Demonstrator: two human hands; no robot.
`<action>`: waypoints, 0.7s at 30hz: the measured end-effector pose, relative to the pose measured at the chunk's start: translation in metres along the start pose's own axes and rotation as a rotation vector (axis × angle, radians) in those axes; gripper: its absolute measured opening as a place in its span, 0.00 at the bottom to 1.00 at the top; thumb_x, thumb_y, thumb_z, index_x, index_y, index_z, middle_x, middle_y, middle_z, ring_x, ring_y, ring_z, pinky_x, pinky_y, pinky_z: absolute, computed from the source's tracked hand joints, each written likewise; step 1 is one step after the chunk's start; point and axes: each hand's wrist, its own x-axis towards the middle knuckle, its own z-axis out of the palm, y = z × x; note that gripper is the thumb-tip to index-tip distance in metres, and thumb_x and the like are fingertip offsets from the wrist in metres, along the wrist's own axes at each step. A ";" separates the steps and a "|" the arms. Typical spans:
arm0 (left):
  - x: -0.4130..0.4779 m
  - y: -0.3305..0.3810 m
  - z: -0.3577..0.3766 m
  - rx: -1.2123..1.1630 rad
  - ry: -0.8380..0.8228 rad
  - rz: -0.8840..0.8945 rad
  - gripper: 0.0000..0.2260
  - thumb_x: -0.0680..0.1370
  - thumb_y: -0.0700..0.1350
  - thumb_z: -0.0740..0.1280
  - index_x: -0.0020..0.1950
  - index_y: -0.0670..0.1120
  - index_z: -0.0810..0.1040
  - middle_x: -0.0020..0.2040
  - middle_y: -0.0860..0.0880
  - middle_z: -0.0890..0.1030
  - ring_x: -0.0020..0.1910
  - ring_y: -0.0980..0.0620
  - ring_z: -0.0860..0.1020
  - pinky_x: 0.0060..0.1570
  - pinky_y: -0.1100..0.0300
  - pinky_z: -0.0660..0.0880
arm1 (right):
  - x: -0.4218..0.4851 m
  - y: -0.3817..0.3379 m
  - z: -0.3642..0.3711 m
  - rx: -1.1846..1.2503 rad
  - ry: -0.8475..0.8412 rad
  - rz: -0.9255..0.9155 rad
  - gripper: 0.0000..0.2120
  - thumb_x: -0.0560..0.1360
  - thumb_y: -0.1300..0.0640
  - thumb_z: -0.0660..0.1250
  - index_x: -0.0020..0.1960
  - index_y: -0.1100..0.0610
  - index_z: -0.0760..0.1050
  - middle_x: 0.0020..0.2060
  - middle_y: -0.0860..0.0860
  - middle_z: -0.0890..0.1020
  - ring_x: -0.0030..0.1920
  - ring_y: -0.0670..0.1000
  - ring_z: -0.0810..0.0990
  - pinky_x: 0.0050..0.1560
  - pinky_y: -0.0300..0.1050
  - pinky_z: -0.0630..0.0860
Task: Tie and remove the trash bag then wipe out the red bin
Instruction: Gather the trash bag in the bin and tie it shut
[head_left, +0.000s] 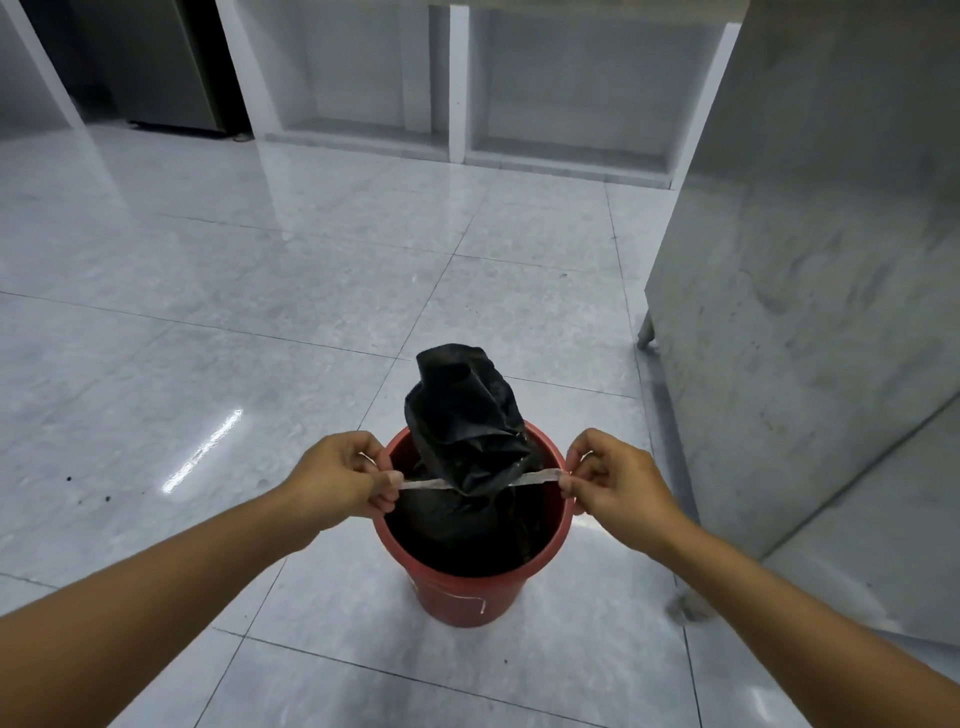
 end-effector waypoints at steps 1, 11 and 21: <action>0.002 0.000 -0.001 0.006 0.002 0.003 0.04 0.73 0.36 0.71 0.39 0.39 0.77 0.29 0.46 0.83 0.32 0.48 0.82 0.41 0.54 0.81 | 0.003 -0.001 0.001 -0.013 0.006 0.008 0.10 0.72 0.64 0.72 0.39 0.51 0.75 0.29 0.51 0.83 0.33 0.53 0.84 0.41 0.53 0.83; 0.000 0.010 -0.003 0.215 0.003 0.233 0.12 0.75 0.42 0.67 0.44 0.61 0.75 0.46 0.62 0.77 0.52 0.56 0.75 0.49 0.63 0.71 | 0.012 -0.021 0.002 -0.045 -0.160 0.028 0.08 0.67 0.50 0.76 0.45 0.44 0.82 0.48 0.41 0.83 0.52 0.40 0.79 0.46 0.32 0.71; -0.010 0.030 -0.005 0.046 -0.144 0.367 0.19 0.67 0.40 0.76 0.48 0.61 0.78 0.46 0.68 0.81 0.47 0.77 0.75 0.39 0.83 0.69 | 0.023 -0.051 -0.001 0.145 -0.263 0.026 0.05 0.68 0.58 0.75 0.43 0.50 0.83 0.42 0.49 0.87 0.44 0.44 0.85 0.40 0.30 0.78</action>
